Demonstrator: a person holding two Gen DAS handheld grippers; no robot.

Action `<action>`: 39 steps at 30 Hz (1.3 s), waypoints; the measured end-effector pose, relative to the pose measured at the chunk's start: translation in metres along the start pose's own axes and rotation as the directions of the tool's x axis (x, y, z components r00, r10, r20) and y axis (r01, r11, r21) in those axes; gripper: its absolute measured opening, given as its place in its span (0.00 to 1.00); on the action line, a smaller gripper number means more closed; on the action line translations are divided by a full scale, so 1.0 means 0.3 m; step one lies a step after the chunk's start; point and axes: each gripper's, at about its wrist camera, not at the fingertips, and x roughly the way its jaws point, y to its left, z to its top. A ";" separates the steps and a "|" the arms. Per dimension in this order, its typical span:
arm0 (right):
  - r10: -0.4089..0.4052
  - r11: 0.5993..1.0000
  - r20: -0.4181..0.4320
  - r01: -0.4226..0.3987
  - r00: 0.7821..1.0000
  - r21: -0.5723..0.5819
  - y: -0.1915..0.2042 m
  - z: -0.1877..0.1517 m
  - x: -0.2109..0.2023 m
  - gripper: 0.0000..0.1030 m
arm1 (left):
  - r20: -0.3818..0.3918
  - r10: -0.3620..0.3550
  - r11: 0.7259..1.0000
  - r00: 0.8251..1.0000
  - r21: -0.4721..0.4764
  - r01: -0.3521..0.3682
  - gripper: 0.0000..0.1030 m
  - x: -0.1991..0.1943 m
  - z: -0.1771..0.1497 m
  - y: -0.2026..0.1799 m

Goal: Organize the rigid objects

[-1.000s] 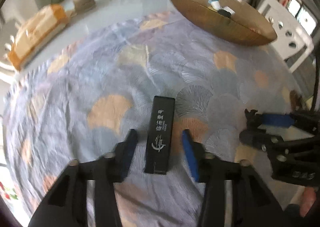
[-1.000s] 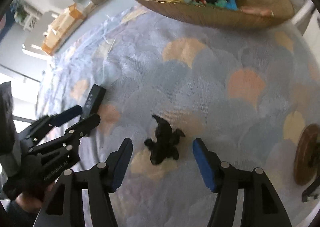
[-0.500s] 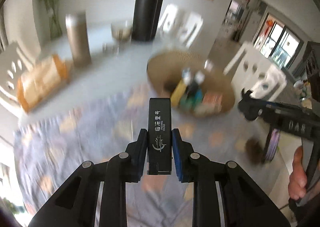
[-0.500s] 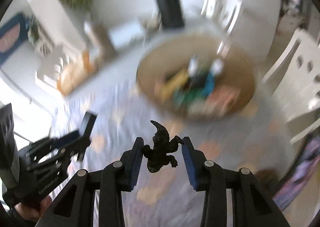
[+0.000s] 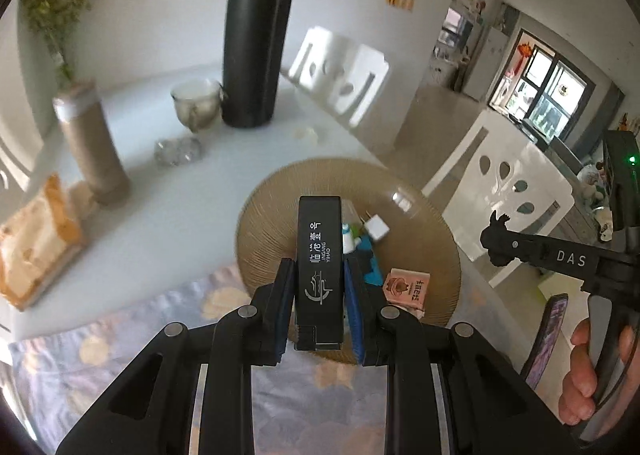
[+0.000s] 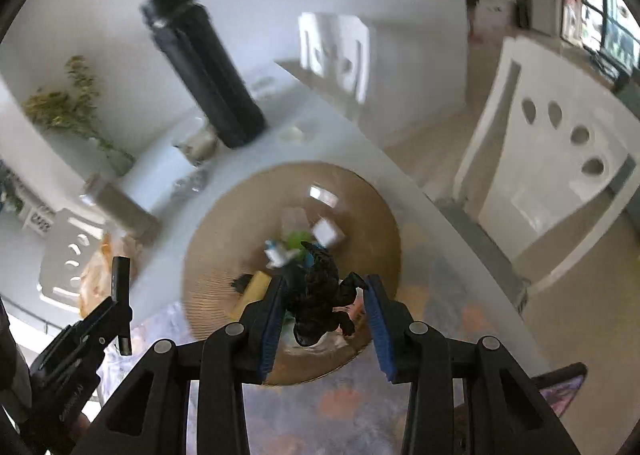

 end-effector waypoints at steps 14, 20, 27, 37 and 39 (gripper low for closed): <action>-0.055 0.998 0.007 0.056 0.998 -0.013 -0.016 0.017 0.041 0.57 | -0.025 0.008 1.000 1.000 -0.007 -0.008 0.47 -0.015 0.008 0.027; -0.004 0.999 -0.034 0.002 0.999 -0.043 0.041 -0.108 -0.020 0.59 | 0.008 0.081 0.996 0.997 -0.044 -0.081 0.47 -0.197 -0.102 0.087; 0.052 0.982 -0.112 -0.071 0.992 -0.176 0.220 -0.338 -0.077 0.59 | -0.013 0.190 0.976 0.982 -0.105 -0.190 0.47 -0.397 -0.301 0.138; 0.055 0.934 -0.165 -0.109 0.985 -0.340 0.387 -0.627 -0.144 0.59 | -0.063 0.250 0.946 0.966 -0.198 -0.258 0.47 -0.504 -0.551 0.156; 0.045 0.925 -0.171 -0.106 0.984 -0.364 0.403 -0.670 -0.145 0.59 | -0.097 0.245 0.942 0.965 -0.212 -0.261 0.47 -0.489 -0.590 0.159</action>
